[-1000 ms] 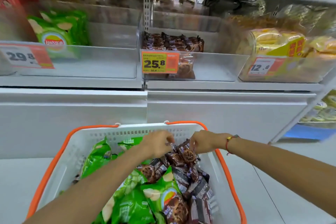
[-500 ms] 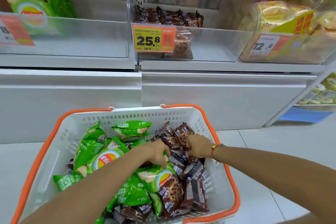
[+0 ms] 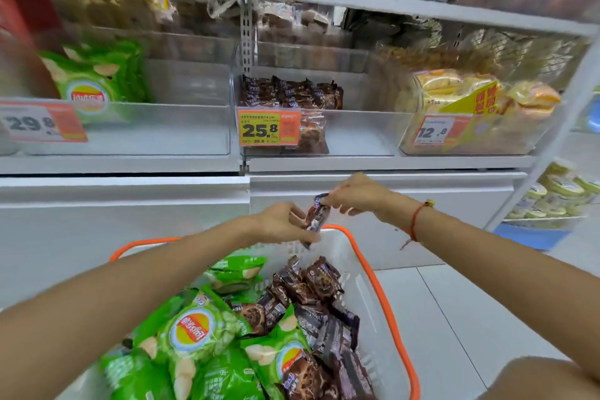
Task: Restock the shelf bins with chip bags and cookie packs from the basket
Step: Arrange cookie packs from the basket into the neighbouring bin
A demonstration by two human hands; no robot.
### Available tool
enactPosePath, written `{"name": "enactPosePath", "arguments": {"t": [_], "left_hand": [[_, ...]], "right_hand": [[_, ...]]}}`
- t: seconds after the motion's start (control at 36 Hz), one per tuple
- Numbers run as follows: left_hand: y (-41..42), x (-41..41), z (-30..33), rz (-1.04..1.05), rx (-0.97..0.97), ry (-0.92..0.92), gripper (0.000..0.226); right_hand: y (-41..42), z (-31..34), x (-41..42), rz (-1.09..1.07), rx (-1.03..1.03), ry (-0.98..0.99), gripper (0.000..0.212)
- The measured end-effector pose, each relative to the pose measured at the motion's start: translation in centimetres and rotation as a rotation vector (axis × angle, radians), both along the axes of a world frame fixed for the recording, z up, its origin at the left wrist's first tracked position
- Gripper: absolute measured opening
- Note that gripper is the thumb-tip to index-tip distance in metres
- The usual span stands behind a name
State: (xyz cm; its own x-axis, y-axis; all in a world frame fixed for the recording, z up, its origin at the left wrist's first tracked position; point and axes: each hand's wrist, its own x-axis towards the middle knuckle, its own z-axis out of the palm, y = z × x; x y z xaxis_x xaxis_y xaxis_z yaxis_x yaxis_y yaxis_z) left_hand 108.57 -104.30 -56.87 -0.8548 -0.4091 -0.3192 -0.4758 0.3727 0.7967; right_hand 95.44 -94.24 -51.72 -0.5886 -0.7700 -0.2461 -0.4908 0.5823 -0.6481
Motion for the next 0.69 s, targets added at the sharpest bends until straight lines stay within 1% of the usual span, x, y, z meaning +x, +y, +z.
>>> {"name": "enactPosePath", "arguments": {"t": [0.03, 0.08, 0.17, 0.22, 0.31, 0.36, 0.42, 0.47, 0.56, 0.61, 0.64, 0.69], "left_hand": [[-0.2, 0.1, 0.7, 0.039, 0.007, 0.052, 0.032], [-0.6, 0.4, 1.4, 0.129, 0.002, 0.134, 0.036], [-1.0, 1.0, 1.9, 0.187, -0.094, 0.184, 0.029], [-1.2, 1.7, 2.1, 0.205, -0.247, 0.215, 0.023], [-0.5, 2.8, 2.7, 0.236, -0.522, 0.307, 0.027], [-0.2, 3.2, 2.8, 0.209, -0.667, 0.372, 0.029], [-0.2, 3.3, 2.8, 0.179, -0.713, 0.439, 0.029], [-0.7, 3.2, 2.4, 0.126, -0.673, 0.472, 0.032], [-0.7, 3.4, 2.8, 0.074, -0.481, 0.443, 0.052], [-0.5, 3.2, 3.4, 0.136, -0.317, 0.441, 0.066], [-0.4, 3.0, 3.8, 0.178, -0.238, 0.439, 0.070], [-0.5, 2.6, 4.4, 0.230, -0.095, 0.422, 0.063]], "right_hand": [[-0.1, 0.5, 0.2, -0.051, -0.044, -0.029, 0.026], [-0.3, 1.1, 0.7, -0.143, -0.115, -0.075, 0.023], [-0.3, 1.4, 1.7, -0.209, -0.206, -0.149, 0.024], [0.1, 1.4, 2.5, -0.241, -0.255, -0.269, 0.029], [0.8, 1.1, 3.3, -0.243, -0.265, -0.537, 0.036], [0.9, 1.0, 3.5, -0.220, -0.278, -0.642, 0.027], [0.9, 0.8, 3.4, -0.230, -0.330, -0.673, 0.020], [0.8, 0.8, 3.2, -0.268, -0.417, -0.671, 0.030], [1.1, 1.0, 2.4, -0.278, -0.512, -0.602, 0.042], [1.3, 1.2, 1.9, -0.234, -0.539, -0.555, 0.044], [1.4, 1.3, 1.6, -0.207, -0.546, -0.544, 0.043], [1.6, 1.5, 1.4, -0.151, -0.556, -0.549, 0.043]]}}
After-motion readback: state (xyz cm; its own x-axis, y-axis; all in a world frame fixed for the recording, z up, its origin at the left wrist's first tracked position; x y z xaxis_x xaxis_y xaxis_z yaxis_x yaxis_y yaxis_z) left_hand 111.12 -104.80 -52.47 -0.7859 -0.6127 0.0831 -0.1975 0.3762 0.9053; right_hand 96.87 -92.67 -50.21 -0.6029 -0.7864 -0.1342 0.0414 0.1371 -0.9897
